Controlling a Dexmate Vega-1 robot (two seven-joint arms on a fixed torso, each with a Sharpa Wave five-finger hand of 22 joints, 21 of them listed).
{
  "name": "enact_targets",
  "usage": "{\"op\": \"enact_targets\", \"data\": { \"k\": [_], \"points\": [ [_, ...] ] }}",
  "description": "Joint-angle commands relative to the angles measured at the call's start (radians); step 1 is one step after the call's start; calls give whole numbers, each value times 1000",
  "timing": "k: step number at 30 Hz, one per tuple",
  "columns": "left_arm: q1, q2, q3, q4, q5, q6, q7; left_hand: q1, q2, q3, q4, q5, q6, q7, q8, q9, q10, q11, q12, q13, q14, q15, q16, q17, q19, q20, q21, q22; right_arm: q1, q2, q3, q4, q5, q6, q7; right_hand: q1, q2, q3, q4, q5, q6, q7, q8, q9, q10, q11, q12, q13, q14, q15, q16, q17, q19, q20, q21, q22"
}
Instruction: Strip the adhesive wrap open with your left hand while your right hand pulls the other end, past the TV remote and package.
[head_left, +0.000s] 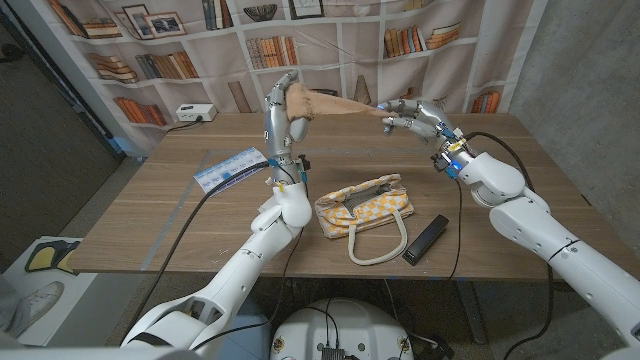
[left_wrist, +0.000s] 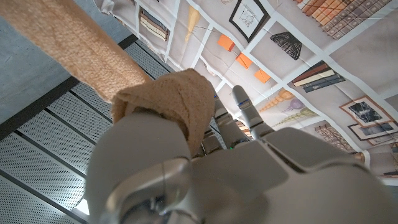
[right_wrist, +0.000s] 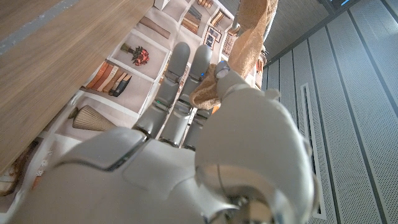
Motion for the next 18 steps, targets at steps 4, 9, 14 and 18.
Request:
{"op": "enact_targets", "data": {
  "k": [4,9,14,18],
  "points": [
    [14,-110,-143,14,112,-43,0,-9,-4,-6,3,-3,-13,0,-7,-3,-6,2,-16,-6,-27,-16,-3,1,-12,3,5,-1,-38,-4,36,-5,5,22,-28,3,0,8,0,-6,5,-3,-7,-1,2,-2,0,2,13,-109,-8,10,-9,-144,15,-5],
    [15,-149,-177,23,110,-50,0,-71,-31,-55,47,-2,-14,2,-9,-13,-7,6,-39,-23,-35,1,-17,-19,-8,11,6,-4,-44,-1,40,-2,11,27,-29,3,0,9,0,-6,6,-5,-10,-1,2,-3,0,5,15,-109,-12,13,-12,-144,20,-9],
    [15,-153,-172,29,73,-48,0,-215,-61,-157,60,19,-11,0,-12,-26,9,5,-66,-48,-28,1,-36,-65,2,9,-5,-9,-48,-1,43,-2,11,30,-32,2,-1,10,0,-6,7,-5,-13,-1,2,-2,-1,6,17,-109,-16,17,-16,-144,27,-15],
    [15,-144,-158,27,48,-37,0,-247,-68,-179,60,25,-11,4,-13,-29,11,4,-72,-53,-28,2,-40,-75,4,6,-10,-10,-51,-1,47,-2,11,33,-33,2,-2,11,0,-6,7,-5,-15,-1,3,-1,-1,6,17,-109,-20,19,-18,-144,32,-19]
  ]
}}
